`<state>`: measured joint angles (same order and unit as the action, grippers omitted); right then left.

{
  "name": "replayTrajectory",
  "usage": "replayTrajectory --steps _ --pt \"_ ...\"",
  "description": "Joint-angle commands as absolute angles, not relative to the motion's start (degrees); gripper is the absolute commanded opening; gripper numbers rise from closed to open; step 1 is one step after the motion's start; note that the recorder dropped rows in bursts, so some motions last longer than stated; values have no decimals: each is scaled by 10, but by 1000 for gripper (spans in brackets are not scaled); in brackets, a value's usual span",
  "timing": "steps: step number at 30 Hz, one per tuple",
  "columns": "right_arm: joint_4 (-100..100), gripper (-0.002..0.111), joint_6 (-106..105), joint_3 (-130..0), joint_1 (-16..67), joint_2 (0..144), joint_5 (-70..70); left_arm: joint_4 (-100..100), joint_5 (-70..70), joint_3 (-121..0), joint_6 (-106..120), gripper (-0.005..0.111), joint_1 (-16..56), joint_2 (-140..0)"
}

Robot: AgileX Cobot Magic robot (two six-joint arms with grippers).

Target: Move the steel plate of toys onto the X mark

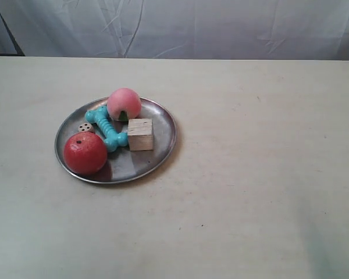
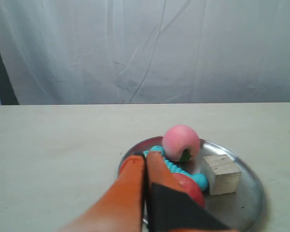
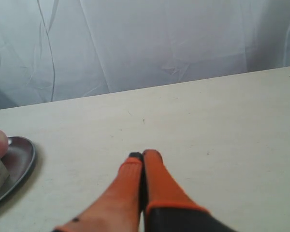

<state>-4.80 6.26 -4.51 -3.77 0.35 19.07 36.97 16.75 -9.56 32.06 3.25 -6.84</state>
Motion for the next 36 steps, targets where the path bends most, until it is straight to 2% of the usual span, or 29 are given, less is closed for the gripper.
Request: replayTrajectory --steps 1,10,36 --pt "-47 0 60 -43 -40 0 191 343 133 -49 321 0 18 -31" --pt "-47 0 60 -43 -40 0 191 349 136 -26 321 0 -29 0" --pt "-47 0 60 -43 -40 0 191 349 136 -24 321 0 -31 0"
